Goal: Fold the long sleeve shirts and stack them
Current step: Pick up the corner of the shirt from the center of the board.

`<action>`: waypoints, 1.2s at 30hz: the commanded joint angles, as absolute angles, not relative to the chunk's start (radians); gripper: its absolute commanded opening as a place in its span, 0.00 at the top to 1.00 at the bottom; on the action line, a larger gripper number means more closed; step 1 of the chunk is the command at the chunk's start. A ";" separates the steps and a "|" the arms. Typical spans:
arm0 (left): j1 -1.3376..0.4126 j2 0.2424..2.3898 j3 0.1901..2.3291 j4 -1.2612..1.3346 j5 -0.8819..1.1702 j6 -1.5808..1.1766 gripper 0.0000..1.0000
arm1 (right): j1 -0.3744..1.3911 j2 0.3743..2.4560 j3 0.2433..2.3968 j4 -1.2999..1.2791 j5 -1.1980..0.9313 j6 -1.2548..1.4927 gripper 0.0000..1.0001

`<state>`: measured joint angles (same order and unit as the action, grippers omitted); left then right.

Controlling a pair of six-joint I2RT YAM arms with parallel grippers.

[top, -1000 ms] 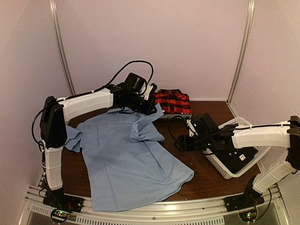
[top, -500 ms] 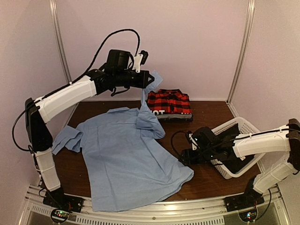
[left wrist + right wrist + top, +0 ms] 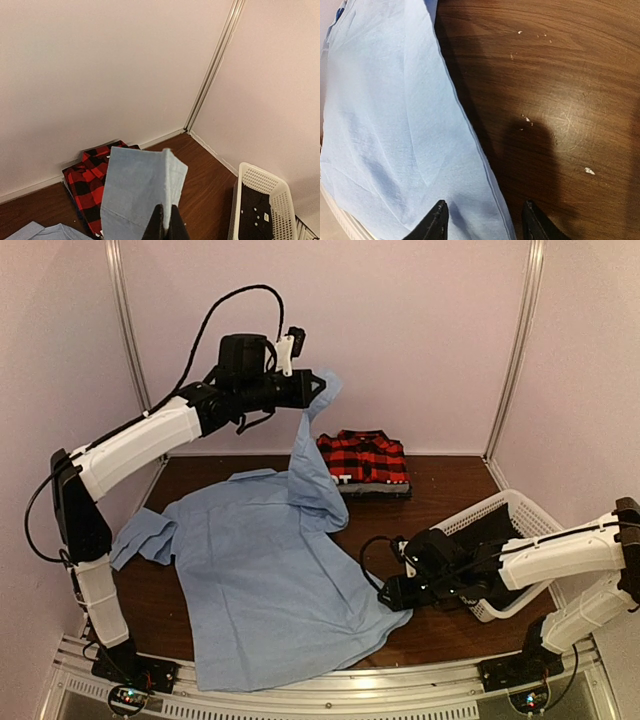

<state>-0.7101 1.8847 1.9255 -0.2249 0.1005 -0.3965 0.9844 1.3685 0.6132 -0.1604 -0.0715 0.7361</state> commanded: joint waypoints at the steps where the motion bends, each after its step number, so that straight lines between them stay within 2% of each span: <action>1: -0.698 1.845 1.987 -0.127 0.089 -0.396 1.00 | 1.002 1.342 0.606 -0.181 -0.025 0.772 0.52; 5: -0.698 1.843 2.003 -0.121 0.096 -0.387 1.00 | 1.013 1.298 0.599 -0.211 -0.005 0.792 0.61; 9: -0.696 1.832 2.006 -0.094 0.091 -0.385 1.00 | 1.024 1.264 0.583 -0.218 -0.017 0.810 0.82; 14: -0.695 1.810 2.011 -0.066 0.053 -0.381 1.00 | 1.056 1.249 0.581 -0.223 -0.021 0.833 1.00; 22: -0.671 1.722 1.972 -0.045 -0.075 -0.385 1.00 | 1.109 1.208 0.590 -0.298 0.023 0.863 1.00; 36: -0.486 1.526 1.684 -0.040 -0.132 -0.458 1.00 | 1.183 1.183 0.662 -0.361 0.056 0.872 1.00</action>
<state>-0.5354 1.5627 1.7802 -0.0689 -0.1093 -0.4255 1.1576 1.1728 0.6075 -0.3527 0.0322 0.8688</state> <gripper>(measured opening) 0.022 0.007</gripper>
